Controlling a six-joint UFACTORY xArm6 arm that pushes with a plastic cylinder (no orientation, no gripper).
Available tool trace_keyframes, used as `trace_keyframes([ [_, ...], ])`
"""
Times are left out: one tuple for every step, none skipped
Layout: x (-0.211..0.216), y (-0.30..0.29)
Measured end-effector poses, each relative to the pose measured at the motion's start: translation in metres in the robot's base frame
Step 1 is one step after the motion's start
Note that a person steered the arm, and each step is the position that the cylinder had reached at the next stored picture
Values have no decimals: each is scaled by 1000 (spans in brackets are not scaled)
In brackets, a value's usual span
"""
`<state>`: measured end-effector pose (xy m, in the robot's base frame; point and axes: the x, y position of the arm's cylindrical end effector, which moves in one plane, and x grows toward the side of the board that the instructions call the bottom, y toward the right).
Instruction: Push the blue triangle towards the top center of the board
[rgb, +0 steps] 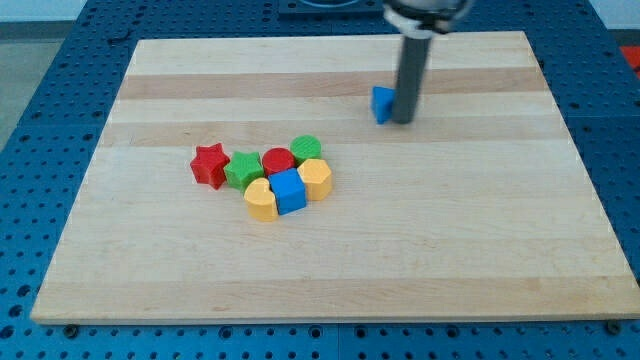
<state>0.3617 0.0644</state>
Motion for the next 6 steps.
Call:
trace_keyframes([
  [-12, -63],
  [-28, -104],
  [-13, -95],
  [0, -57],
  [-11, -25],
  [-56, -21],
])
